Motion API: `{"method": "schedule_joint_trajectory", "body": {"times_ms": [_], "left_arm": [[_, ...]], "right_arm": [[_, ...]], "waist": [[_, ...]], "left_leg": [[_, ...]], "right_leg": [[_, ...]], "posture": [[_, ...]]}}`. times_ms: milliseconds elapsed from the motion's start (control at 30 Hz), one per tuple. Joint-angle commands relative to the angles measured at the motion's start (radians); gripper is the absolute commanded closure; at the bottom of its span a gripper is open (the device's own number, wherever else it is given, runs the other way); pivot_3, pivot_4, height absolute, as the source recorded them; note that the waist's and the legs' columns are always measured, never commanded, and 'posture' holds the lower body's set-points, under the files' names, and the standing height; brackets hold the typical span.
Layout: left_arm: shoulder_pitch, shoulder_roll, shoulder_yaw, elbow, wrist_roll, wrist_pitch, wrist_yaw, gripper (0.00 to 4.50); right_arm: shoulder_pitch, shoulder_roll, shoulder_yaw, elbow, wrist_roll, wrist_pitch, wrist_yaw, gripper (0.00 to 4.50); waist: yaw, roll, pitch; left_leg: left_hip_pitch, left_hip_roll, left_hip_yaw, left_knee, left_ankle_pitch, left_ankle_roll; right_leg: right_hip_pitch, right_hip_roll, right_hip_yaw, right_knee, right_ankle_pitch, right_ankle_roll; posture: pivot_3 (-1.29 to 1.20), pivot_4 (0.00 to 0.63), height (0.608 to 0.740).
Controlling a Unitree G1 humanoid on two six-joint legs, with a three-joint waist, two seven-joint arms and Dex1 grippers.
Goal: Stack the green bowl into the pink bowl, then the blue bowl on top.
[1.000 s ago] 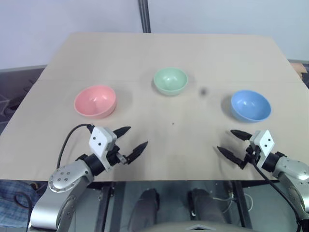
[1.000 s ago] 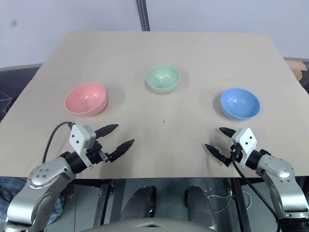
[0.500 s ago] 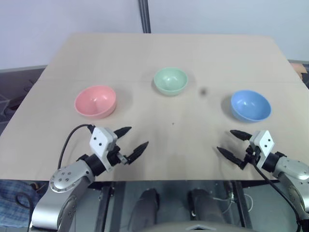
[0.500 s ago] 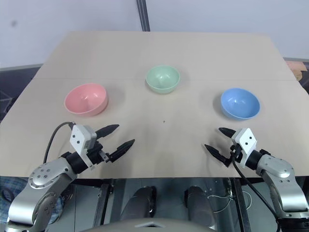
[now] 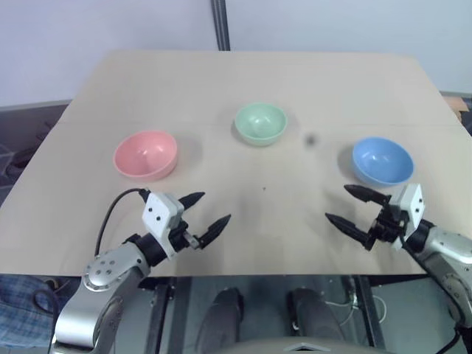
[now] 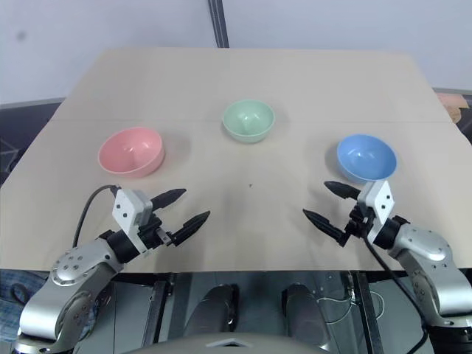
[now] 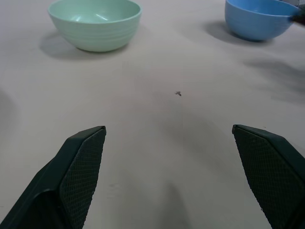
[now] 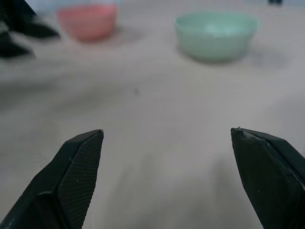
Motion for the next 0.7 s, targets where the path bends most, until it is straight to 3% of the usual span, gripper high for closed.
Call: {"method": "schedule_joint_trajectory", "body": {"times_ms": [33, 300, 700], "left_arm": [[-0.025, -0.002, 0.021, -0.003, -0.011, 0.014, 0.021, 0.0], [-0.086, 0.013, 0.054, 0.068, 0.054, 0.008, 0.08, 0.0], [-0.258, 0.084, 0.151, 0.17, 0.178, -0.009, 0.173, 0.0]], "right_arm": [[-0.024, -0.02, -0.033, -0.112, 0.118, 0.066, -0.006, 0.02], [-0.107, -0.049, -0.015, -0.21, 0.201, 0.163, -0.062, 0.02], [-0.119, -0.049, 0.008, -0.176, 0.133, 0.129, -0.042, 0.02]], "waist": [[0.001, 0.0, 0.0], [0.001, -0.001, 0.0], [0.005, -0.007, -0.004]], "left_leg": [[0.0, 0.0, 0.0, 0.0, 0.0, 0.0], [0.0, 0.0, 0.0, 0.0, 0.0, 0.0], [-0.001, 0.0, -0.002, 0.0, 0.0, 0.0]], "right_leg": [[0.0, 0.0, 0.0, 0.0, 0.0, 0.0], [0.0, 0.0, -0.001, 0.0, 0.0, 0.0], [0.001, 0.0, -0.002, -0.003, 0.0, 0.0]], "posture": [[0.0, 0.15, 0.74], [0.0, 0.15, 0.74], [0.0, 0.15, 0.74]]}}
